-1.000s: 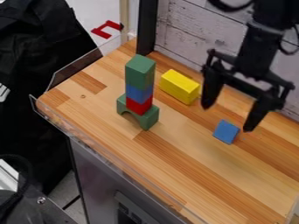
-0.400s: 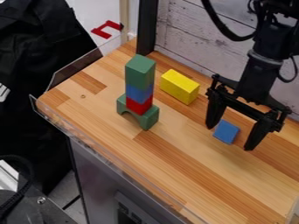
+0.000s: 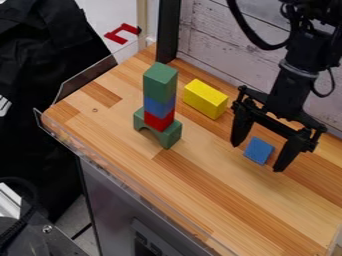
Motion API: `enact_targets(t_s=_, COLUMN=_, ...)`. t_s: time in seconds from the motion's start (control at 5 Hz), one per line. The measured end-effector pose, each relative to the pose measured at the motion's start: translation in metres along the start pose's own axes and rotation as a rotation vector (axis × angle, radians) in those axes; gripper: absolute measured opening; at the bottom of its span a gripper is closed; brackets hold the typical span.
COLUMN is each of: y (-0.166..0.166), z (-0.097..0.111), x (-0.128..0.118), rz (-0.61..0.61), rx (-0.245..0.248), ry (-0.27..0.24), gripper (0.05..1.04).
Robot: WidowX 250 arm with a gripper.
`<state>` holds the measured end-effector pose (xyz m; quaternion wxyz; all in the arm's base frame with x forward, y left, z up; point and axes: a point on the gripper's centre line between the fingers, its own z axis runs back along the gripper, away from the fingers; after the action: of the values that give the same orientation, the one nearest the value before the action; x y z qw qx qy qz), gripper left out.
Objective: Put the blue triangle on top of the green cube
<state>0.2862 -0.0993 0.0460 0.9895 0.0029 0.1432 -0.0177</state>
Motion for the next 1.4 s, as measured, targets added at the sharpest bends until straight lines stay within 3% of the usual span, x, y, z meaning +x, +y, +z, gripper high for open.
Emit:
enact_targets(t_s=0.2, y=0.005, z=-0.002, x=0.004, rz=0.031, rx=0.001, ry=-0.020, gripper=1.000)
enact_targets(t_s=0.6, y=0.003, z=-0.010, x=0.015, rz=0.031, rx=-0.051, ry=-0.011, gripper=1.000)
enact_targets(t_s=0.8, y=0.001, z=-0.006, x=0.024, rz=0.022, rx=-0.057, ry=-0.031, gripper=1.000)
enact_targets(t_s=1.4, y=0.001, z=-0.024, x=0.037, rz=0.020, rx=-0.070, ry=0.008, gripper=1.000)
